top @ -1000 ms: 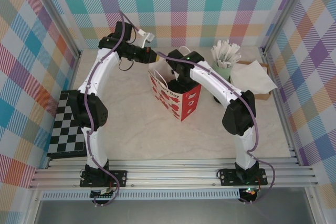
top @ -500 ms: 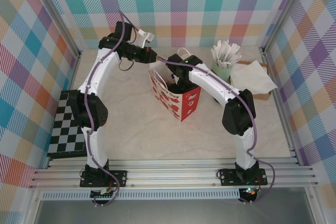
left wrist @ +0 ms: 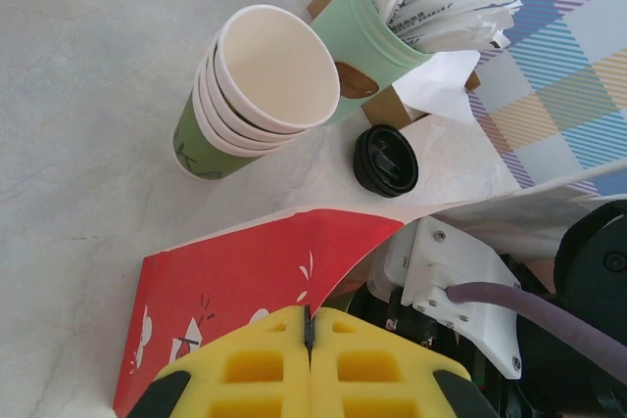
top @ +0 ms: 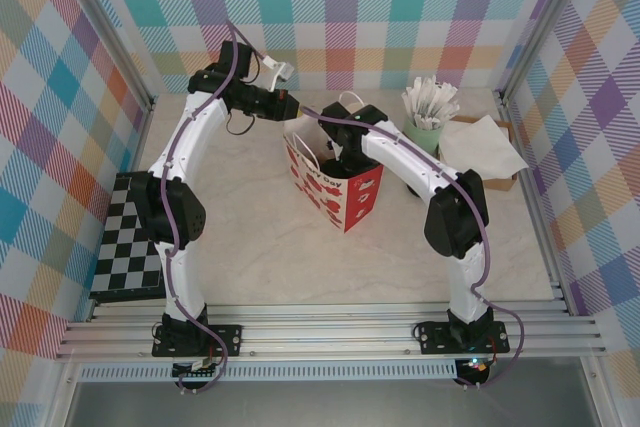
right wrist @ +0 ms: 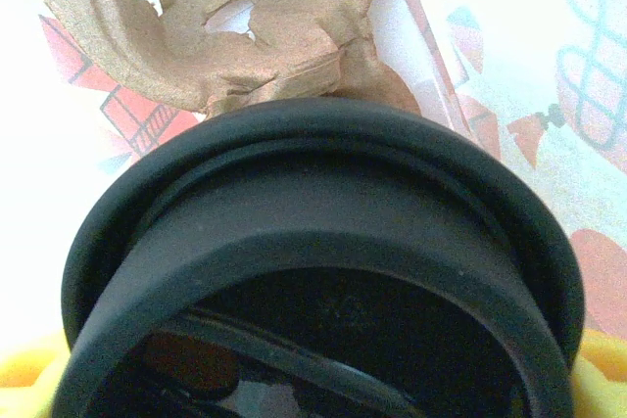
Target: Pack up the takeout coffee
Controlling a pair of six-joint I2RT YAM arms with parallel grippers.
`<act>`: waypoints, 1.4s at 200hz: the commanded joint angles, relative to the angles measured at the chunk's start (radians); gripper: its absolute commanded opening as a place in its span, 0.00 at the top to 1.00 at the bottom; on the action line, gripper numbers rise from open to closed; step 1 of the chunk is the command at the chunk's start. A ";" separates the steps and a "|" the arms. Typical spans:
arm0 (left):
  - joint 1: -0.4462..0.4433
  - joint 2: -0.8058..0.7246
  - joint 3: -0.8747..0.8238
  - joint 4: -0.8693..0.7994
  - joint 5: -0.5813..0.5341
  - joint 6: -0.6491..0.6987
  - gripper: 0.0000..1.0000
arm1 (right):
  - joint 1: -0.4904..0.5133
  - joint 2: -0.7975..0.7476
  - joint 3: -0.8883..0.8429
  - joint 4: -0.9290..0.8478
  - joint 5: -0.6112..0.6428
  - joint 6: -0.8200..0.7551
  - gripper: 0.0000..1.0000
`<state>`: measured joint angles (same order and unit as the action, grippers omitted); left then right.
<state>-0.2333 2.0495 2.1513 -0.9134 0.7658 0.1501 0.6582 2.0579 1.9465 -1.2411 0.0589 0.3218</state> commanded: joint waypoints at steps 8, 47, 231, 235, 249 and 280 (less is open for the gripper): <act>0.011 -0.010 -0.005 0.032 -0.007 0.026 1.00 | -0.022 -0.064 0.013 -0.026 -0.020 0.043 0.41; 0.011 -0.028 -0.033 0.049 0.002 0.063 1.00 | -0.060 -0.086 0.027 -0.014 -0.039 0.073 0.41; -0.014 0.035 0.117 -0.074 -0.019 0.040 1.00 | 0.005 0.082 0.553 -0.238 0.100 -0.096 0.41; -0.014 0.034 0.117 -0.074 -0.023 0.043 1.00 | 0.006 0.087 0.559 -0.253 0.105 -0.093 0.41; -0.014 0.035 0.119 -0.074 -0.030 0.050 1.00 | 0.005 0.101 0.566 -0.308 0.102 -0.085 0.41; -0.012 0.038 0.122 -0.054 -0.030 0.040 1.00 | 0.006 0.116 0.540 -0.390 0.075 -0.074 0.41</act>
<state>-0.2417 2.0789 2.2498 -0.9680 0.7345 0.1764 0.6666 2.1475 2.4889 -1.5131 0.1486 0.2245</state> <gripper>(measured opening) 0.038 0.802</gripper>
